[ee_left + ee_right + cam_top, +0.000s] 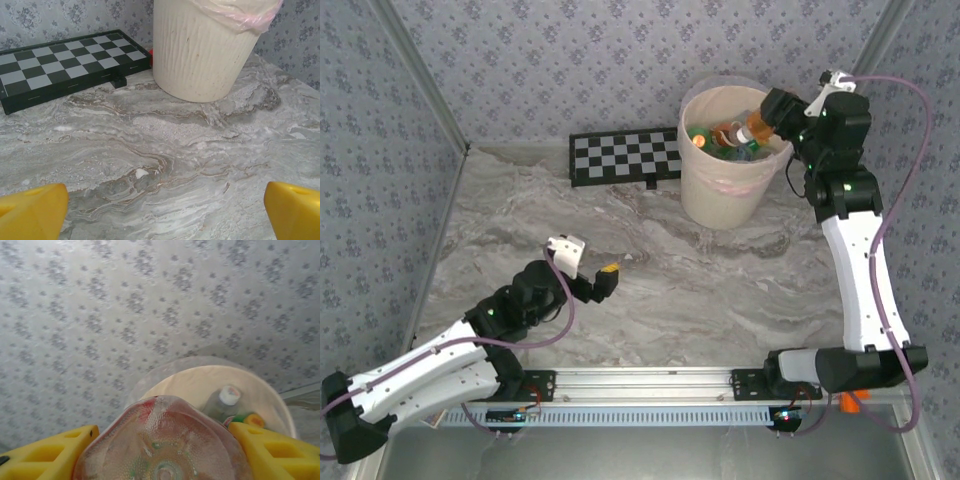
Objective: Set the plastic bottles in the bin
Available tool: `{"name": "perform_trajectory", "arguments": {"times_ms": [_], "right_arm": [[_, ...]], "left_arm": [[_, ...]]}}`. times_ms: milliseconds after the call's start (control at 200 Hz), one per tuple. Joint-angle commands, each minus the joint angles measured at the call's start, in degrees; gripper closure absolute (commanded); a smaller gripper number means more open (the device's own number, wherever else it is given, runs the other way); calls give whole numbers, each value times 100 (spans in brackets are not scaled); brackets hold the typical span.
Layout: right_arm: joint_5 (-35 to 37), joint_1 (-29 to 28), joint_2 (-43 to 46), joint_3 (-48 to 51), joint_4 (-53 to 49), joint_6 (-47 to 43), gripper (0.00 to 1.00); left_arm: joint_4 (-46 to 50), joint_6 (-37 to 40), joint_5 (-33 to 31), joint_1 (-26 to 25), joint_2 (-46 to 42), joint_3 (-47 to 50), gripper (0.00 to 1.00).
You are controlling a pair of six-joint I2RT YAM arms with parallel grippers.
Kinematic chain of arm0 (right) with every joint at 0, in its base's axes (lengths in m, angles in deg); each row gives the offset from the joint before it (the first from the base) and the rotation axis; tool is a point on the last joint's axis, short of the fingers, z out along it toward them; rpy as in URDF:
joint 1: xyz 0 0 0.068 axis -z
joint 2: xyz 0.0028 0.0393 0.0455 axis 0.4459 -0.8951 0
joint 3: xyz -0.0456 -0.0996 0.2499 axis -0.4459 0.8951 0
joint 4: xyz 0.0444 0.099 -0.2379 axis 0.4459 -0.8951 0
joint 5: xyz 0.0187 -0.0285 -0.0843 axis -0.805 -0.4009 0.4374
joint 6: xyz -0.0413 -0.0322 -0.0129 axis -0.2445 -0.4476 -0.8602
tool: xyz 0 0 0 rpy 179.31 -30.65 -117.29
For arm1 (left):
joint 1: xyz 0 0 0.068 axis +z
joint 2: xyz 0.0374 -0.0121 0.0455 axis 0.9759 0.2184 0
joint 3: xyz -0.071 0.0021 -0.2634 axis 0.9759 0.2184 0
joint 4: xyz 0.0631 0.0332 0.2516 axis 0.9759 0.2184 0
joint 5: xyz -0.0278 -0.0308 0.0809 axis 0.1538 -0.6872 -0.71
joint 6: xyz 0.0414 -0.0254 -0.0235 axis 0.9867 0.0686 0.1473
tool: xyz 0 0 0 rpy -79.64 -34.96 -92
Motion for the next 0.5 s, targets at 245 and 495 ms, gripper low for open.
{"name": "perform_trajectory", "arguments": {"times_ms": [245, 495], "right_arm": [[456, 349, -1093, -732, -455, -292, 40], [277, 412, -1412, -726, -635, -160, 39]], "left_arm": [[-39, -121, 5, -49, -372, 126, 0], [22, -85, -46, -41, -456, 108, 0]]}}
